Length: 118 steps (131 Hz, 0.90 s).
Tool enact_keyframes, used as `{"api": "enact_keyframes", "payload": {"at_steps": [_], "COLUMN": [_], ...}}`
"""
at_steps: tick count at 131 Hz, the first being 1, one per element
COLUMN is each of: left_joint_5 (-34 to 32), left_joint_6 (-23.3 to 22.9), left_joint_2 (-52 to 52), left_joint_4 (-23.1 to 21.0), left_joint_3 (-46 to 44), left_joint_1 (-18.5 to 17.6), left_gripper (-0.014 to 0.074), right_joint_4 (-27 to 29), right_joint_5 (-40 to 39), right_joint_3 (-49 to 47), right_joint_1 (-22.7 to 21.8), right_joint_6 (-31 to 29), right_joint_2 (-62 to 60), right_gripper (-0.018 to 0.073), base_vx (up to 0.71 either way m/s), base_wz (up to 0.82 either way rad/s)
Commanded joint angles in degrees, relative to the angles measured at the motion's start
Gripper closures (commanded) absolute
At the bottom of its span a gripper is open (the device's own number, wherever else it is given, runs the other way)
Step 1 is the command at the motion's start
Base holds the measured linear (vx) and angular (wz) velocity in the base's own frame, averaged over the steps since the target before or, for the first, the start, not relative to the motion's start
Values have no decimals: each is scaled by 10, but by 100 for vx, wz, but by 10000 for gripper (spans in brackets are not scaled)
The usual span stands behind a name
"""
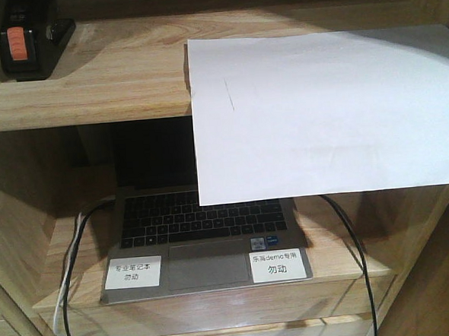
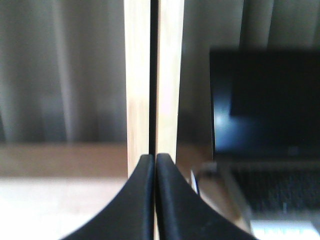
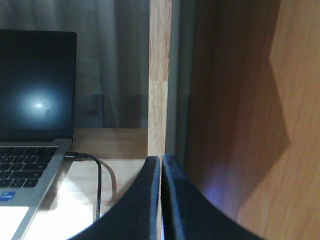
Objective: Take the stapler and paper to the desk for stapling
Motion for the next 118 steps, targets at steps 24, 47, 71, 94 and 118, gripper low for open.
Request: {"api": "enact_keyframes", "payload": {"at_steps": [24, 47, 71, 94, 118], "left_joint_5": [-217, -277, -210, -74, -42], "left_joint_6": [-6, -8, -23, -13, -14], "left_joint_2": [-9, -9, -7, 44, 142], "left_joint_4": [-5, -5, -5, -5, -5], "left_joint_3": [3, -38, -182, -371, -528], "left_joint_1": [-1, -1, -1, -1, -1], "left_gripper": [603, 603, 603, 603, 603], "right_joint_4": [-2, -2, -2, -2, -1], "right_joint_5": [-225, -276, -268, -250, -142], "right_joint_3": [-1, -56, -189, -352, -522], "right_joint_1": [-3, -3, -3, -3, -3], "right_joint_6": [-6, -6, -6, -11, -6], "right_joint_2": [-5, -5, -4, 50, 142], "right_gripper": [565, 565, 565, 565, 565], "base_vx": [0, 0, 0, 0, 0], "base_wz": [0, 0, 0, 0, 0]}}
